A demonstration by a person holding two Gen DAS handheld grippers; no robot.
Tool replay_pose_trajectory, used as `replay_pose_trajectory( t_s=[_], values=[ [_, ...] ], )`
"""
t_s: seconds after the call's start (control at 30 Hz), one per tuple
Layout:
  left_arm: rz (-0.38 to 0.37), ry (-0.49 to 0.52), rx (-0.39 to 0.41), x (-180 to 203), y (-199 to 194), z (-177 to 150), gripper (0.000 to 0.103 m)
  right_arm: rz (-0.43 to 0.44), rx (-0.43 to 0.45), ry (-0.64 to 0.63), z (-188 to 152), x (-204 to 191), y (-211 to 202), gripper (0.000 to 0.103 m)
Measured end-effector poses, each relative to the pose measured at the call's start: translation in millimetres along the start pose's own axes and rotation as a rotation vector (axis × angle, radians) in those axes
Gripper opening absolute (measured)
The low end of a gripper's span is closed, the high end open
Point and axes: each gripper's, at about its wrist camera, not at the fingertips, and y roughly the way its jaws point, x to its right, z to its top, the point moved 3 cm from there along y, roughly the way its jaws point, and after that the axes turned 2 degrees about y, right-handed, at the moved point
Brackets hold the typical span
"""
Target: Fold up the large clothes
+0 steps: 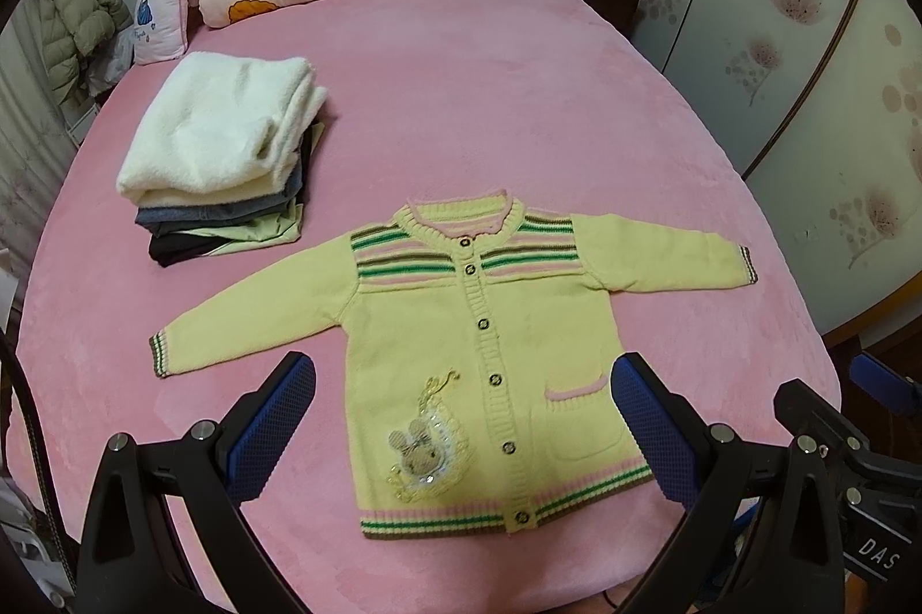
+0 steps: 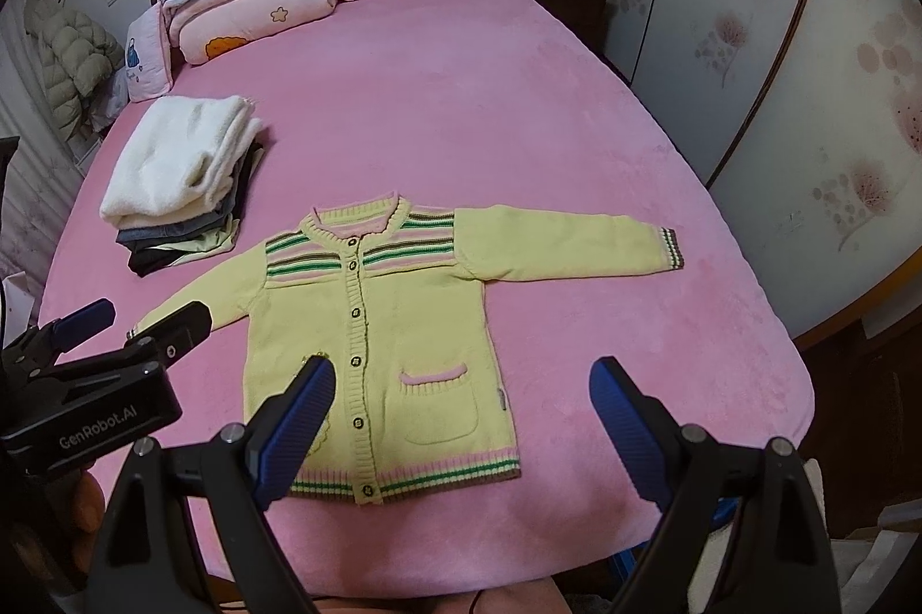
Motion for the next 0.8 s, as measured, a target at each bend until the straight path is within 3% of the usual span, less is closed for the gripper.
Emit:
replay_pose_trajectory(
  t_s=[0.13,0.33,0.57,0.8],
  values=[
    [0.008,0.005,-0.004,20,12,15,0.102,0.055,-0.032,0.018,14,21,19,0.081],
    [0.011,0.009,-0.006,55,35,35,0.102,0.107,-0.059,0.077,36,61,51,0.081],
    [-0.044,-0.060,-0.058,87,81,58,0.102,0.124,-0.133,0.122,48,103,104,0.081],
    [-0.015,-0.053,-0.087,109,130,76,0.102,0.092,-0.157,0.178,67,153,164,0.081]
  ],
)
